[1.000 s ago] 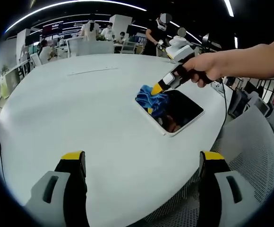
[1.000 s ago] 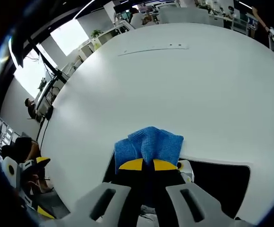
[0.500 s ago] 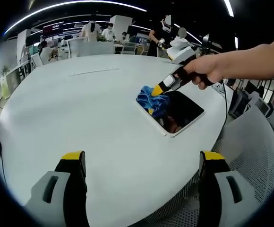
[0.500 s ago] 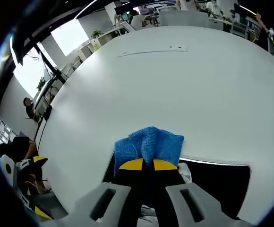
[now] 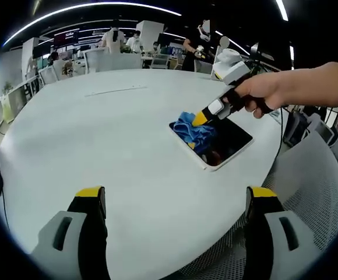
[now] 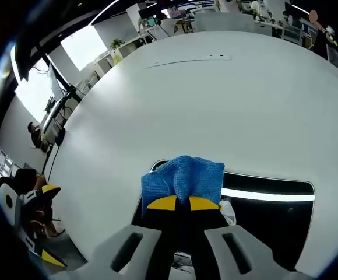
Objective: Wipe the mirror surface with the cleaning cloth until all visible marks leave the cleaned area.
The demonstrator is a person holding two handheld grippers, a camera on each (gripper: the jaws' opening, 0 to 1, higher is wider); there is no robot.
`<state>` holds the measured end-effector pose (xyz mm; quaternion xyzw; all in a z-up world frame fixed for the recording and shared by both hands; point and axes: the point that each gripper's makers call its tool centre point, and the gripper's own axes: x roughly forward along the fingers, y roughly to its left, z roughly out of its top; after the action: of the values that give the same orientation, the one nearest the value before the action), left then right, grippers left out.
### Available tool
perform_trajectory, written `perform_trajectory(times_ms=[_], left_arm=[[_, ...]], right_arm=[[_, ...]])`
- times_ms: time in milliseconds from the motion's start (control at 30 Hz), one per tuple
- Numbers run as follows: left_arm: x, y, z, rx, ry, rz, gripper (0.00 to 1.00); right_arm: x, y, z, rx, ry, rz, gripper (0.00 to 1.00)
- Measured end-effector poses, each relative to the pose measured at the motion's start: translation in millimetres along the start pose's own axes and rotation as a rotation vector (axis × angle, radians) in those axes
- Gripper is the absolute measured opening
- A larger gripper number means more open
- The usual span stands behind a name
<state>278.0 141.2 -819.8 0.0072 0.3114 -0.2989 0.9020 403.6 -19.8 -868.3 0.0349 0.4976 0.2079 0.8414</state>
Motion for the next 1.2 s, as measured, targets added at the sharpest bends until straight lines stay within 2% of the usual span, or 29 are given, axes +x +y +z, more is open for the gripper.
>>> perform_trajectory(times_ms=[667, 1200], left_arm=[[-1, -1.4, 1.6, 0.006, -0.006, 0.0, 0.99], [-1, -0.7, 1.4, 0.002, -0.013, -0.003, 0.99]], right_arm=[[-20, 15, -38.2, 0.012, -0.014, 0.027, 0.0], [-29, 23, -54.5, 0.02, -0.017, 0.036, 0.0]])
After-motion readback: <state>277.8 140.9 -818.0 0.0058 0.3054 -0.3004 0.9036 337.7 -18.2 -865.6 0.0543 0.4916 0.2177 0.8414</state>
